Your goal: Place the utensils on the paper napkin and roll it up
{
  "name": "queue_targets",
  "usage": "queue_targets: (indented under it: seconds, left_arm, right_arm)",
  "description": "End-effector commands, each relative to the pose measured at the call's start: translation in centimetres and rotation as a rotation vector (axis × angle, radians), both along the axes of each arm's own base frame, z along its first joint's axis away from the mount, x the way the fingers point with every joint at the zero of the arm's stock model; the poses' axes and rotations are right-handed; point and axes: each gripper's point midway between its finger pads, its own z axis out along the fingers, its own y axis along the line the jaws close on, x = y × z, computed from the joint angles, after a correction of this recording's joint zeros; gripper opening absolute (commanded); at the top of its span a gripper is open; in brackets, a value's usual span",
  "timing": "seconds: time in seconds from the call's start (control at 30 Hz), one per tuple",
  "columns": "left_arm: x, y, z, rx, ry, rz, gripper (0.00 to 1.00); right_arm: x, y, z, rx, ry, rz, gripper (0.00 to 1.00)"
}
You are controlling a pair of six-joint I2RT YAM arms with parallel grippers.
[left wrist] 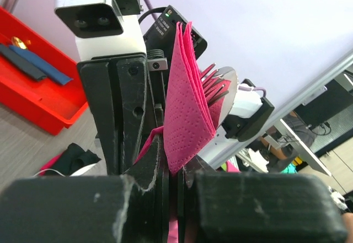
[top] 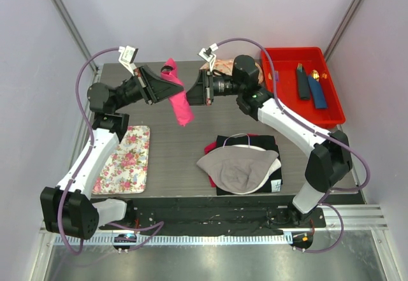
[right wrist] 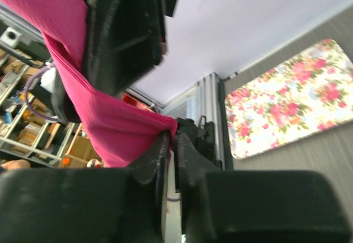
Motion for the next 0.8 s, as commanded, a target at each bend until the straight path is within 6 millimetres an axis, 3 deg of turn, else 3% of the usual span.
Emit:
queue_targets:
  seconds: [0.0, 0.07, 0.17, 0.27, 0.47, 0.6, 0.77]
  left_arm:
    - [0.6, 0.4, 1.6, -0.048, -0.089, 0.08, 0.0]
    - [1.1, 0.5, 1.1, -0.042, -0.085, 0.092, 0.0]
    - [1.9, 0.7, 0.2, -0.021, -0.07, 0.117, 0.0]
    - [2.6, 0.7, -0.7, 0.0, -0.045, 0.135, 0.0]
    - [4.0, 0.9, -1.8, 0.021, -0.02, 0.18, 0.0]
    - [4.6, 1.0, -1.9, 0.02, -0.003, 0.196, 0.0]
    - [4.6, 1.0, -1.5, 0.012, 0.002, 0.193, 0.0]
  right_arm:
    - [-0.1, -2.3, -0.3, -0.067, -0.05, -0.028, 0.25]
    - [1.4, -3.7, -0.5, -0.092, -0.04, -0.094, 0.42]
    - [3.6, -6.4, 0.1, -0.116, -0.046, -0.185, 0.46]
    - [4.4, -8.8, 1.4, -0.121, -0.093, -0.255, 0.48]
    - [3.5, -11.1, 4.6, -0.135, -0.261, -0.359, 0.56]
    - [2.6, -10.5, 6.1, -0.12, -0.314, -0.373, 0.56]
    - [1.7, -7.7, 5.0, -0.159, -0.318, -0.353, 0.56]
